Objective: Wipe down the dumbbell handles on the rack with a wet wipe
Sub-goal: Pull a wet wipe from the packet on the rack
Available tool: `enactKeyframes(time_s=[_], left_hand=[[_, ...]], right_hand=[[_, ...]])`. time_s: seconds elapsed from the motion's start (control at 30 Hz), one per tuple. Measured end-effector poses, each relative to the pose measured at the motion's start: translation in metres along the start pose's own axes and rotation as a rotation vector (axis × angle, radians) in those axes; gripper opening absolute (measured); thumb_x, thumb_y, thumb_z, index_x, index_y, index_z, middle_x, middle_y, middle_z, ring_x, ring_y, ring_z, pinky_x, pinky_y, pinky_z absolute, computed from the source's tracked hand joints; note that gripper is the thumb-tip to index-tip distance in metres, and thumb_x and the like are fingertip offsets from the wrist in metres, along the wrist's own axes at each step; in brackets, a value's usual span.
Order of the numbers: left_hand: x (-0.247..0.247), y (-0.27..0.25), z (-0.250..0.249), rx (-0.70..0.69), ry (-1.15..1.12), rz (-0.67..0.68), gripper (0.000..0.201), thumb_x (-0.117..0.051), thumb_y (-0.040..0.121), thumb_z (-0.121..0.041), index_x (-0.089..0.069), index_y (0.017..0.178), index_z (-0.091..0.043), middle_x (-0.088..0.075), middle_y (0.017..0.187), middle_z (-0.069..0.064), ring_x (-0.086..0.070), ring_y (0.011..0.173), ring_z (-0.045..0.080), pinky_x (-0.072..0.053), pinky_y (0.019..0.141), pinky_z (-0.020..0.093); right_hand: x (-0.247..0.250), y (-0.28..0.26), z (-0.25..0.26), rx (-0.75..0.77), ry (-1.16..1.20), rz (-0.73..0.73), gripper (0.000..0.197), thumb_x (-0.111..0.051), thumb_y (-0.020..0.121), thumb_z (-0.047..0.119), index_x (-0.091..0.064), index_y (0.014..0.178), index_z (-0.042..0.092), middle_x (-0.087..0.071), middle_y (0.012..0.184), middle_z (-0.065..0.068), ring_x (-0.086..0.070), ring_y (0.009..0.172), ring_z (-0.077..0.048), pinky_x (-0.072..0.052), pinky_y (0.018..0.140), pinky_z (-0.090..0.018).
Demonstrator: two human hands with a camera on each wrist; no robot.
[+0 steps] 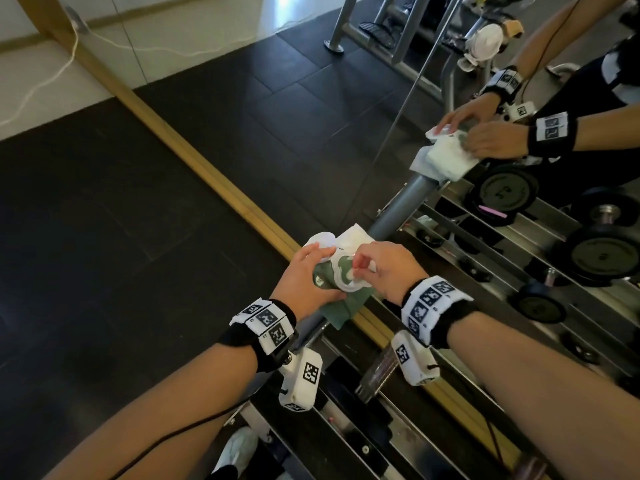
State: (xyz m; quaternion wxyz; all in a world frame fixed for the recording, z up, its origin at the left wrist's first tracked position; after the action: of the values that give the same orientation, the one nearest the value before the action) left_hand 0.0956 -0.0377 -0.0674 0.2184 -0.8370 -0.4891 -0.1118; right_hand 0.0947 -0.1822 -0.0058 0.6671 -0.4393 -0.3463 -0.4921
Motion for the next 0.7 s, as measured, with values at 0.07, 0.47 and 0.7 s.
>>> enactKeyframes(time_s=[0.07,0.47,0.7], left_hand=[[0.002,0.001,-0.001,-0.009,-0.007,-0.002,0.083,-0.087,0.074,-0.031,-0.046,0.146,-0.028,-0.030,0.156,-0.004,-0.032,0.142,0.010,-0.022,0.108,0.017],[0.005,0.006,0.007,-0.005,-0.058,0.002,0.076,-0.086,0.076,-0.029,-0.051,0.144,-0.032,-0.037,0.150,-0.007,-0.039,0.134,0.008,-0.028,0.105,0.018],[0.004,0.008,0.009,-0.004,-0.091,0.004,0.075,-0.086,0.076,-0.029,-0.052,0.142,-0.034,-0.038,0.149,-0.009,-0.038,0.125,0.001,-0.030,0.102,0.019]], right_hand=[[-0.003,0.001,0.003,0.010,-0.033,-0.021,0.009,-0.073,0.084,0.023,-0.065,0.088,0.024,-0.057,0.089,0.009,-0.056,0.089,-0.014,-0.046,0.084,-0.029],[-0.006,0.000,0.022,0.223,-0.246,0.055,0.008,-0.062,0.091,0.018,-0.065,0.096,0.013,-0.060,0.098,-0.001,-0.049,0.092,-0.016,-0.040,0.087,-0.026],[-0.008,0.004,0.028,0.223,-0.295,0.039,0.011,-0.052,0.095,0.018,-0.059,0.095,0.010,-0.058,0.096,-0.004,-0.051,0.091,-0.018,-0.039,0.085,-0.026]])
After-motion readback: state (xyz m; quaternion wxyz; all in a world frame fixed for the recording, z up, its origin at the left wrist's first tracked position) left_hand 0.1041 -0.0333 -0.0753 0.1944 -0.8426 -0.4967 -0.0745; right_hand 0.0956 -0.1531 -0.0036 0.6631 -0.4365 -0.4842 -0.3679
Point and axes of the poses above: each hand's wrist, its own y-axis towards the middle knuckle, its own x-axis out of the back of the hand, z = x × y, the point moved 9 cm from there along y, towards the middle knuckle
